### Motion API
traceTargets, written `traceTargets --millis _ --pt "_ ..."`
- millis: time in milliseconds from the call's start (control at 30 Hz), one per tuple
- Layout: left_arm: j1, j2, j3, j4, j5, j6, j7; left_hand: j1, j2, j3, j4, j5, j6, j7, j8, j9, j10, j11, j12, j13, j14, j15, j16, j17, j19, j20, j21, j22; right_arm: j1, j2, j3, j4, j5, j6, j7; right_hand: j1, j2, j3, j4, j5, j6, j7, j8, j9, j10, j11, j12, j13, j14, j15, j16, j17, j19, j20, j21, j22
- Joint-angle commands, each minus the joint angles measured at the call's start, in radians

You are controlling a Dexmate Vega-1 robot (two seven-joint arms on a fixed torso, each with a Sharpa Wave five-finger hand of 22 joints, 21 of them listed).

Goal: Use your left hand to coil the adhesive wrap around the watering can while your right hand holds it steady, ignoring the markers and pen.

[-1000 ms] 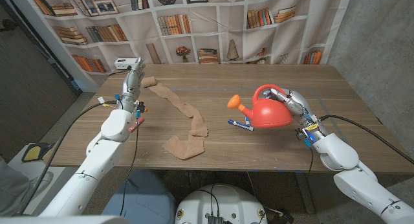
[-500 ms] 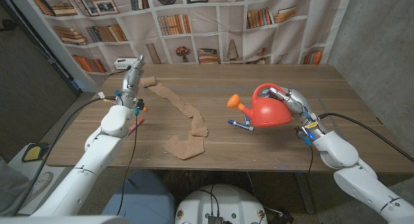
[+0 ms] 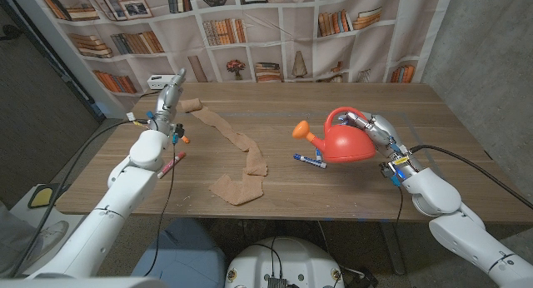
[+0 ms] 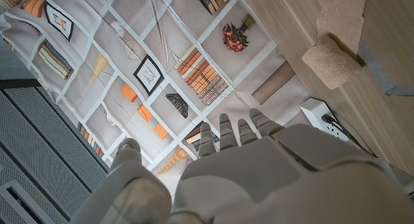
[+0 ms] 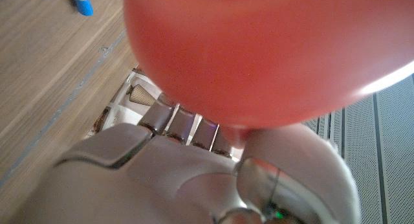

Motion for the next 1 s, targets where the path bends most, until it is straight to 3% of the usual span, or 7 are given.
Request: traceTargets --millis 33,1000 --pt "-0.019 0.01 -0.006 -0.009 0.04 0.057 0.0 0.003 0.004 0.003 -0.004 0.004 0.006 -0.006 0.004 0.002 0.0 -0.004 0.0 0.005 -0.003 -0.005 -0.001 0.002 -0.003 0.003 0.003 0.002 -0.007 0.003 0.005 0.006 0.003 0.007 0.004 -0.007 0.004 0.006 -0.001 -0.003 0.012 -0.002 -0.002 0.004 0.013 -0.005 0.008 0.005 0.012 -0.147 -0.006 0.301 -0.003 -0.054 0.01 0.002" --pt "-0.08 0.016 -0.008 0.027 0.137 0.152 0.005 0.007 0.01 0.006 -0.005 0.005 0.006 -0.006 0.004 0.002 -0.002 -0.005 -0.001 0.006 -0.009 -0.006 -0.002 0.002 -0.002 0.001 0.004 0.002 -0.012 0.007 0.01 0.003 0.004 0.003 0.001 -0.02 0.003 0.009 -0.001 -0.004 0.017 0.002 -0.011 0.009 0.018 -0.001 0.014 0.006 0.018 -0.147 -0.029 0.307 -0.012 -0.054 0.029 -0.008"
